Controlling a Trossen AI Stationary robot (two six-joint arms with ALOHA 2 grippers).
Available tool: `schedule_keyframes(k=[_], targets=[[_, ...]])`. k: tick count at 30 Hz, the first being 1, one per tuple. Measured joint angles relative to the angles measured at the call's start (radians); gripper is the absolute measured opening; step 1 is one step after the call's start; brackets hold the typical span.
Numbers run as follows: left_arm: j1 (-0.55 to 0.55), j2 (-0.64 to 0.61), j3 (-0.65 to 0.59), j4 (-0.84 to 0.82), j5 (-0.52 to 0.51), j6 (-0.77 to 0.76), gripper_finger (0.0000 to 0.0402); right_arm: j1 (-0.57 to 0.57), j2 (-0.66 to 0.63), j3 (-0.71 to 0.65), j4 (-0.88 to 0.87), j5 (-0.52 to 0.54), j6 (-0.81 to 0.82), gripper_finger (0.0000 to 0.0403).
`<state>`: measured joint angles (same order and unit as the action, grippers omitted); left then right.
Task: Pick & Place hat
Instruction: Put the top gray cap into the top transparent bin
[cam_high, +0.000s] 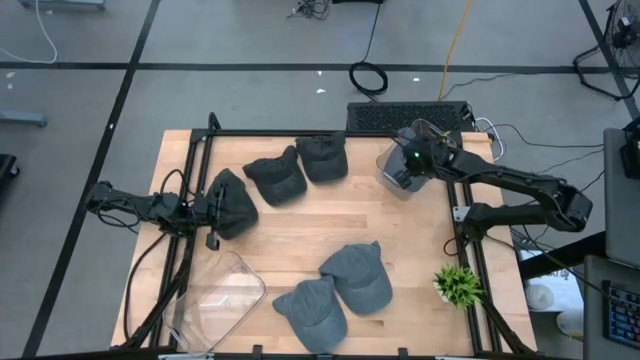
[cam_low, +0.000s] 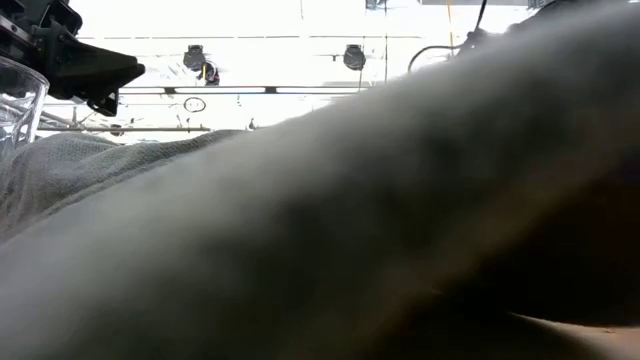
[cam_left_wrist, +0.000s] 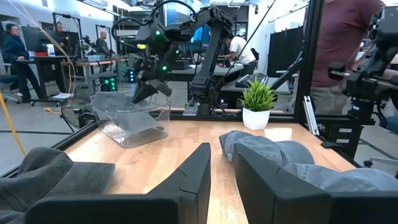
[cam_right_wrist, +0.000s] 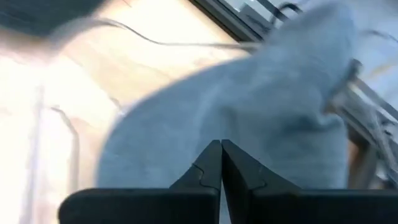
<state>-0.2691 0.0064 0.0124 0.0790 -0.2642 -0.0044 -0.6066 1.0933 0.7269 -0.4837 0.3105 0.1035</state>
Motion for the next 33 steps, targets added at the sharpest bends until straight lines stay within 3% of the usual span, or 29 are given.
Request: schedule_keyframes(k=[8,20,25,33], targets=[[0.0,0.0,0.0,0.0,0.0,0.0,0.0076,-0.003,0.035,0.0,0.079,-0.076,-0.016,0.0],[0.0,0.0,0.0,0.0,0.0,0.0,0.0076,-0.052,0.272,0.006,0.103,-0.085,-0.024,0.0],[0.0,0.0,0.0,0.0,0.0,0.0,0.0076,-0.044,0.238,0.002,0.119,-0.081,-0.034,0.0],[0.0,0.0,0.0,0.0,0.0,0.0,0.0076,-0.039,0.078,0.083,0.003,-0.069,-0.027,0.0]])
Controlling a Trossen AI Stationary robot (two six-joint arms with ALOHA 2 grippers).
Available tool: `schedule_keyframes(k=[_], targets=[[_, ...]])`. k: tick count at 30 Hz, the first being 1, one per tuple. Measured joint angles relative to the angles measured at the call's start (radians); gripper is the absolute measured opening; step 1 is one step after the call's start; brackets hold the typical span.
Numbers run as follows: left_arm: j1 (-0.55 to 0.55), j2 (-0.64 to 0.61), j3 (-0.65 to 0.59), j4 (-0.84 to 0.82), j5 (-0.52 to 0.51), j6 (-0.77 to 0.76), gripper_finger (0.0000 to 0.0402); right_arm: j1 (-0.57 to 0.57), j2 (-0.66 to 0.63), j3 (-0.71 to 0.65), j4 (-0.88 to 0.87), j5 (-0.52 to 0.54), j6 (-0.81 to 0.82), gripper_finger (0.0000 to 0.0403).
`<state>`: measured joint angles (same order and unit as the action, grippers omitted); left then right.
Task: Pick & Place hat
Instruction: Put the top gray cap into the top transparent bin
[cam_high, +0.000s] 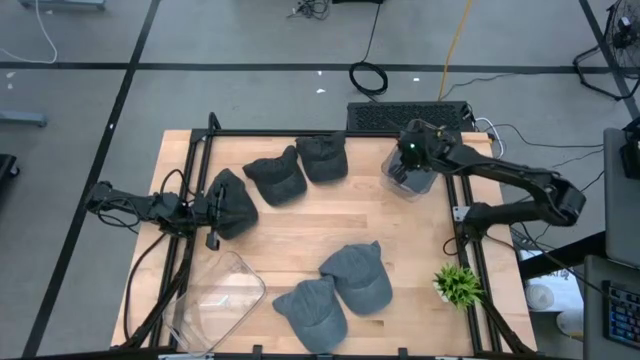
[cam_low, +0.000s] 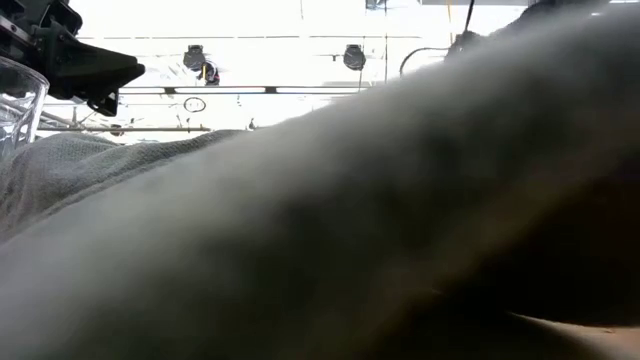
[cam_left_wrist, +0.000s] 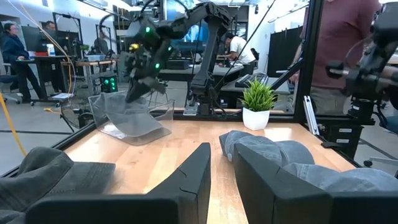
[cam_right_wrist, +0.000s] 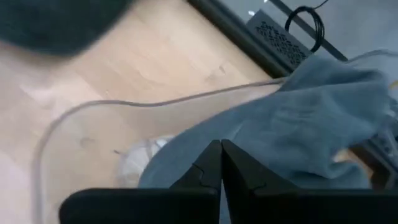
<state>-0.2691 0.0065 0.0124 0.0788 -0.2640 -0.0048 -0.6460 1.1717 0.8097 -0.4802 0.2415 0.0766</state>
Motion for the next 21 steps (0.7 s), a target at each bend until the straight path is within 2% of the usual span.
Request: schedule_keyframes(k=[3,8,13,17,21], targets=[[0.0,0.0,0.0,0.0,0.0,0.0,0.0076,-0.001,-0.034,0.034,-0.065,-0.002,0.006,0.0],[0.0,0.0,0.0,0.0,0.0,0.0,0.0076,-0.035,-0.015,0.046,-0.148,0.016,-0.013,0.0],[0.0,0.0,0.0,0.0,0.0,0.0,0.0076,-0.063,0.069,0.045,-0.179,-0.057,-0.011,0.0],[0.0,0.0,0.0,0.0,0.0,0.0,0.0076,-0.062,0.162,0.025,-0.116,-0.027,-0.032,0.0],[0.0,0.0,0.0,0.0,0.0,0.0,0.0076,-0.069,0.241,0.023,-0.115,-0.045,-0.014,0.0]])
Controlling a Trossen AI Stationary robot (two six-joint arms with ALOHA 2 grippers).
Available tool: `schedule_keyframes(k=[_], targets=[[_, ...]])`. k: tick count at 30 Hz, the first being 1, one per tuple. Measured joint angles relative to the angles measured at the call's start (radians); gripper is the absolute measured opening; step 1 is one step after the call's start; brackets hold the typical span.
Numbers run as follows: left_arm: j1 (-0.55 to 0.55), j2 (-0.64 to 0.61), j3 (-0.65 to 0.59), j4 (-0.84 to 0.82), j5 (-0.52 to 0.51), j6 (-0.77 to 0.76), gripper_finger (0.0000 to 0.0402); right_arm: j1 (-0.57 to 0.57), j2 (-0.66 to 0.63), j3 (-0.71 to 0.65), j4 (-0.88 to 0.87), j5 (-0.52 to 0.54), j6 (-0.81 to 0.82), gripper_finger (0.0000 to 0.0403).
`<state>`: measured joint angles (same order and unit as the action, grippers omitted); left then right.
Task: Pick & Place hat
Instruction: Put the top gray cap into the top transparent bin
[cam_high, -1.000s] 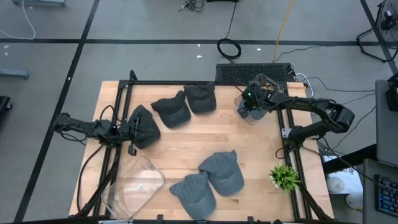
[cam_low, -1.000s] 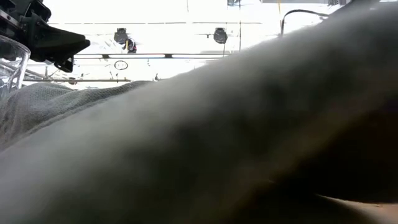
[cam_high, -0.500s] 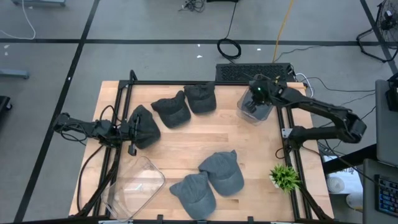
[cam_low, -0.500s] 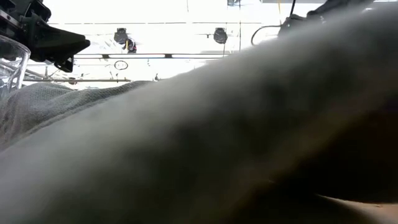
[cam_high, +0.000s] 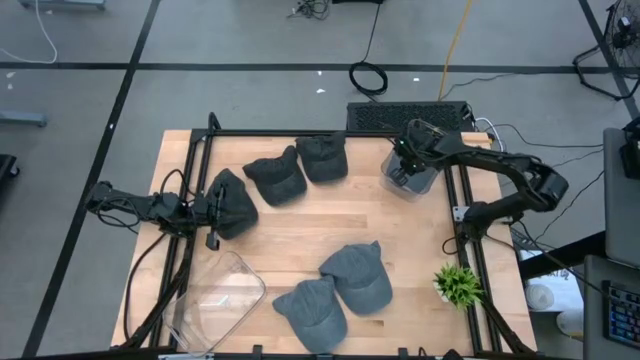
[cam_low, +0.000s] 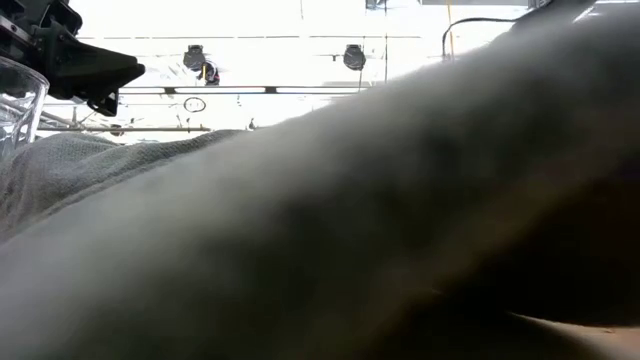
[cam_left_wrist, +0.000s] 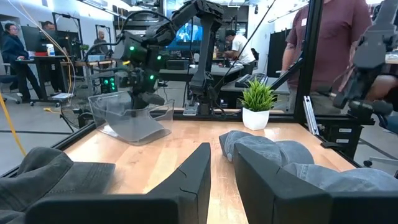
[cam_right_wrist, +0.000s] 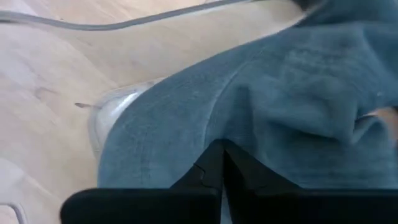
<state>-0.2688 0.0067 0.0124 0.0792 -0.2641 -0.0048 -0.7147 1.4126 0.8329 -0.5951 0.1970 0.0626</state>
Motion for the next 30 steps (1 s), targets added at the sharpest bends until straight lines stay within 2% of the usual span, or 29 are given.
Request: schedule_keyframes(k=[3,6,14,17,20,27,30], targets=[[0.0,0.0,0.0,0.0,0.0,0.0,0.0076,0.0,0.023,-0.001,0.011,-0.01,0.01,0.0],[0.0,0.0,0.0,0.0,0.0,0.0,0.0076,0.001,-0.008,-0.002,0.031,-0.005,0.011,0.0],[0.0,0.0,0.0,0.0,0.0,0.0,0.0076,0.0,-0.209,-0.008,0.062,0.032,-0.012,0.0],[0.0,0.0,0.0,0.0,0.0,0.0,0.0076,0.012,-0.288,-0.008,0.063,0.003,-0.027,0.0],[0.0,0.0,0.0,0.0,0.0,0.0,0.0076,0.041,-0.368,-0.008,0.083,-0.106,-0.048,0.0],[0.0,0.0,0.0,0.0,0.0,0.0,0.0076,0.221,-0.481,-0.008,0.275,-0.532,-0.042,0.0001],[0.0,0.0,0.0,0.0,0.0,0.0,0.0076,0.337,-0.484,-0.008,0.355,-0.568,0.03,0.0009]])
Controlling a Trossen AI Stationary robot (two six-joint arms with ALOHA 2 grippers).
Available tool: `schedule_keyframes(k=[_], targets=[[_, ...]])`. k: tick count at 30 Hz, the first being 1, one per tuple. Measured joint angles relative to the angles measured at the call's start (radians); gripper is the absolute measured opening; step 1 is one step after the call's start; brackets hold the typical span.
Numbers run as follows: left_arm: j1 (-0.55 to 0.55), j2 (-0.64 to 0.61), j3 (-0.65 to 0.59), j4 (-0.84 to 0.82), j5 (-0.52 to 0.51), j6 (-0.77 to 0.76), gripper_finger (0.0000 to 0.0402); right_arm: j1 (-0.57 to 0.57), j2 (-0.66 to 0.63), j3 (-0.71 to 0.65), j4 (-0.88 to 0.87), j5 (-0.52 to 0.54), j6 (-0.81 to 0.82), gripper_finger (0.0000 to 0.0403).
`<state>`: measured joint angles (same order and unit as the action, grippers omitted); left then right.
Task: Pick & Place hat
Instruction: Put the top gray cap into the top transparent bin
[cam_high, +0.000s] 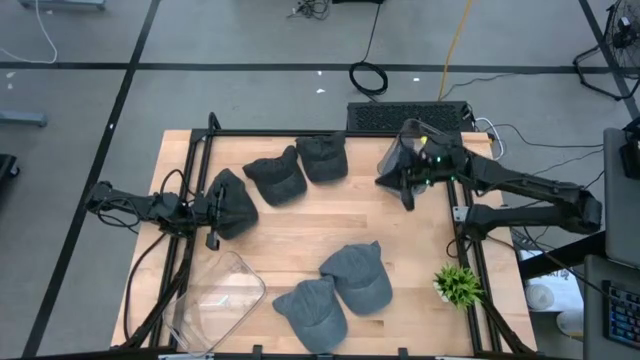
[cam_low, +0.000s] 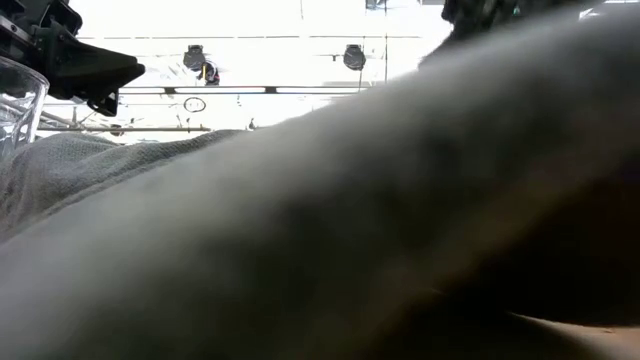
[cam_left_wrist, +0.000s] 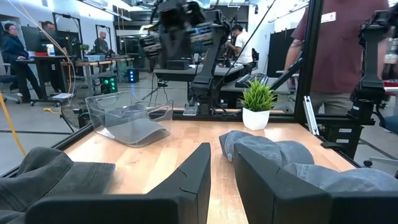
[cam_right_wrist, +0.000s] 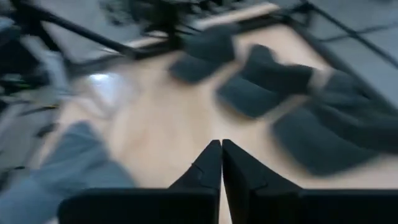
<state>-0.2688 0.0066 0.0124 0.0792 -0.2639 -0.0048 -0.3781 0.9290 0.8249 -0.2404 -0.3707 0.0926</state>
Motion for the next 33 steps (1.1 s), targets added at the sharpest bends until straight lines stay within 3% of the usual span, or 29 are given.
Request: schedule_keyframes(k=[4,9,17,22,33], targets=[[0.0,0.0,0.0,0.0,0.0,0.0,0.0076,0.156,0.032,-0.027,0.11,0.004,0.018,0.0043],[0.0,0.0,0.0,0.0,0.0,0.0,0.0076,0.32,0.094,-0.105,0.288,0.004,0.011,0.0121],[0.0,0.0,0.0,0.0,0.0,0.0,0.0076,0.457,0.215,-0.157,0.284,0.141,-0.015,0.0247],[0.0,0.0,0.0,0.0,0.0,0.0,0.0076,0.466,0.308,-0.157,0.266,0.162,0.016,0.0266],[0.0,0.0,0.0,0.0,0.0,0.0,0.0076,0.458,0.412,-0.135,0.133,0.159,-0.023,0.0257]])
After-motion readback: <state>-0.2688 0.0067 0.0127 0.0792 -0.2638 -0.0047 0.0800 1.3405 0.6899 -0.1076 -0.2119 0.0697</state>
